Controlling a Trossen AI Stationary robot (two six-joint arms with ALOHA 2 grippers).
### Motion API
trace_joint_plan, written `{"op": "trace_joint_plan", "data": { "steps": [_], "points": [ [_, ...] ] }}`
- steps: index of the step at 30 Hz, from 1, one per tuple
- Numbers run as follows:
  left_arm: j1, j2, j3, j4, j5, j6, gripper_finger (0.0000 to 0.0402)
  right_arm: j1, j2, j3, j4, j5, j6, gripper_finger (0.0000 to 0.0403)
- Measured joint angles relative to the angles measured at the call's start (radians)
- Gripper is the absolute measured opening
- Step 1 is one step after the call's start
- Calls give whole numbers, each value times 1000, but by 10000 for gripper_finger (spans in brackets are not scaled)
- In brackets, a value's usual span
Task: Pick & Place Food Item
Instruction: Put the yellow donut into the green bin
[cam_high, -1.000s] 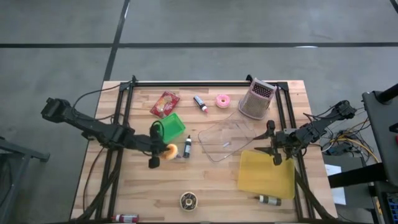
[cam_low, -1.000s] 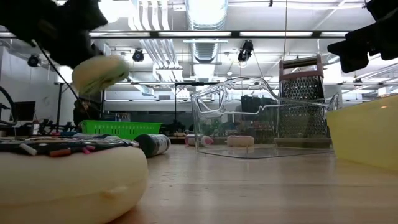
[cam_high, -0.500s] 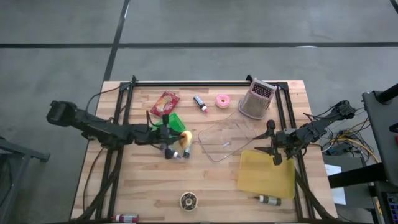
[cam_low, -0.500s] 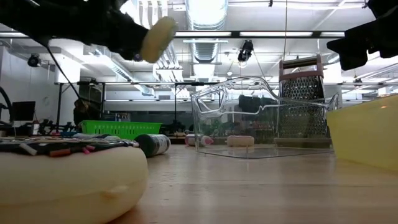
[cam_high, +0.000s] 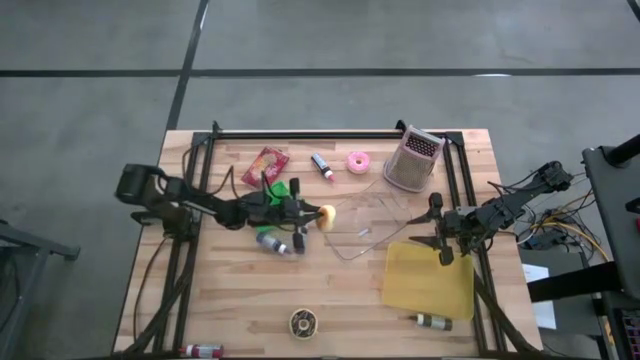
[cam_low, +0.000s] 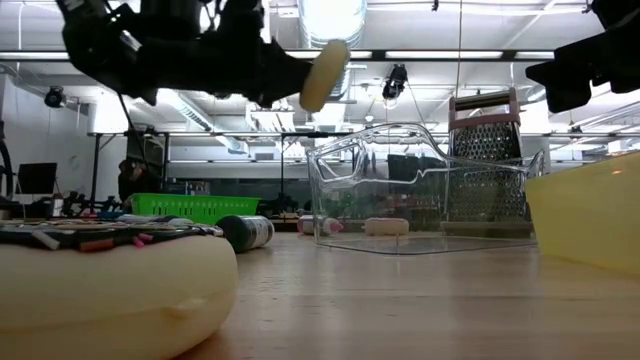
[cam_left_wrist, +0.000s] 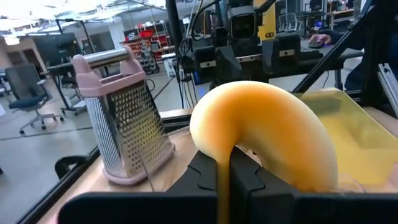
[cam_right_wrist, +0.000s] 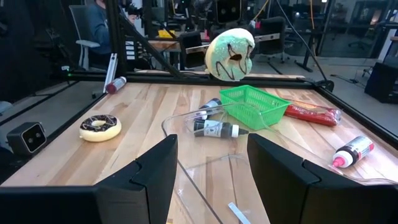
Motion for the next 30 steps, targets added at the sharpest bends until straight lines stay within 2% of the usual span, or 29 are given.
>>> {"op": "trace_joint_plan", "data": {
  "steps": [4, 30],
  "points": [
    [2, 19, 27, -50, 1, 7, 2, 0, 0, -2, 0, 0, 0, 192],
    [6, -7, 13, -96, -11, -9, 2, 0, 5, -6, 1, -1, 11, 192]
  ]
}}
